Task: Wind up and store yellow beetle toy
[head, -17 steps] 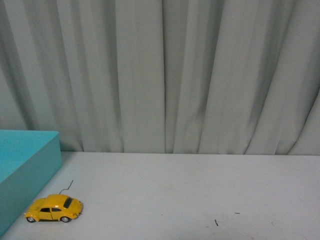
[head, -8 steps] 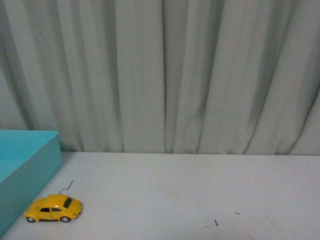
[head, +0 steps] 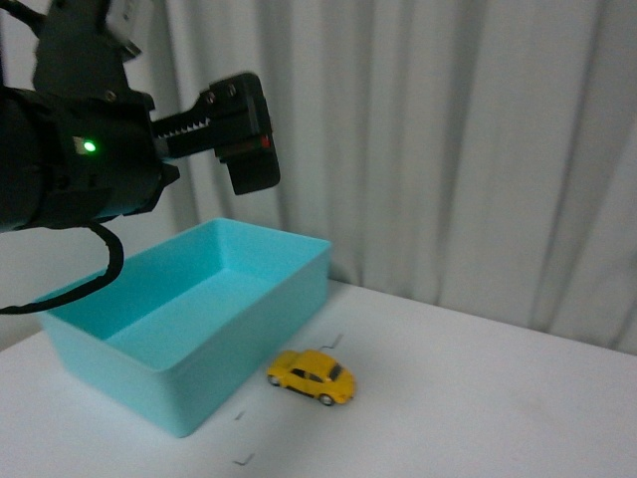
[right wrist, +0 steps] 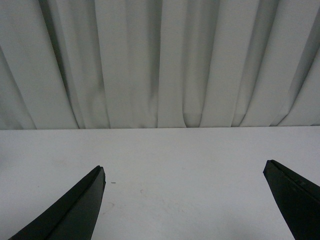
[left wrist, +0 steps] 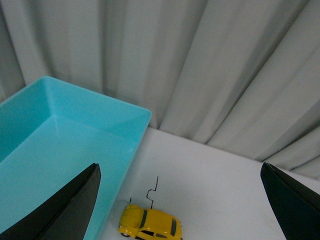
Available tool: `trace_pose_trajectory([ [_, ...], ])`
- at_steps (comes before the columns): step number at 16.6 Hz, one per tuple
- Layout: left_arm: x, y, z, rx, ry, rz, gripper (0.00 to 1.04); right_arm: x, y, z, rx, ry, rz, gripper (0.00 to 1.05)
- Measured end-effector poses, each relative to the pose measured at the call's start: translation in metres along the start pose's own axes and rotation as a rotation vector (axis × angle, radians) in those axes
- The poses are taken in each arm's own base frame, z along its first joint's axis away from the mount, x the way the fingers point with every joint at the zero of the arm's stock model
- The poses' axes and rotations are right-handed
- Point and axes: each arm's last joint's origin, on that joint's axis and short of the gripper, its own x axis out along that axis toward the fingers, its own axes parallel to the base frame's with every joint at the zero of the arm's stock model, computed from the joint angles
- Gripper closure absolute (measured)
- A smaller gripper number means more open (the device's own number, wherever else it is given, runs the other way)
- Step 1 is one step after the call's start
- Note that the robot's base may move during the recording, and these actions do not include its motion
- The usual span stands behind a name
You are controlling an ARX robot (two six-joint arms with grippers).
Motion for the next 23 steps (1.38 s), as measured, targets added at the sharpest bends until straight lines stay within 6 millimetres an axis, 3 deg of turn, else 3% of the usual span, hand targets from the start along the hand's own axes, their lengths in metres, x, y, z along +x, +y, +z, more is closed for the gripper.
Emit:
trace_pose_trajectory([
  [4,0.119,-0.038,-0.010,0.336,0.205,-0.050,0.07,0.000,0.000,0.000,0.000,0.000,0.000,0.07],
  [7,0.161,-0.065,-0.019,0.658,0.383,-0.324,0.07,0.000,0.000,0.000,0.000,0.000,0.000,0.07],
  [10,0.177,-0.064,-0.023,0.996,0.540,-0.480,0.07,0.000,0.000,0.000,0.000,0.001,0.000,0.07],
  [13,0.181,-0.054,-0.043,1.316,0.730,-0.615,0.07,0.000,0.000,0.000,0.000,0.000,0.000,0.07],
  [17,0.187,-0.050,-0.065,1.516,0.880,-0.745,0.07,0.000,0.000,0.000,0.000,0.000,0.000,0.07],
  [23,0.192,-0.033,-0.087,1.564,0.969,-0.760,0.07,0.000,0.000,0.000,0.000,0.001,0.000,0.07],
])
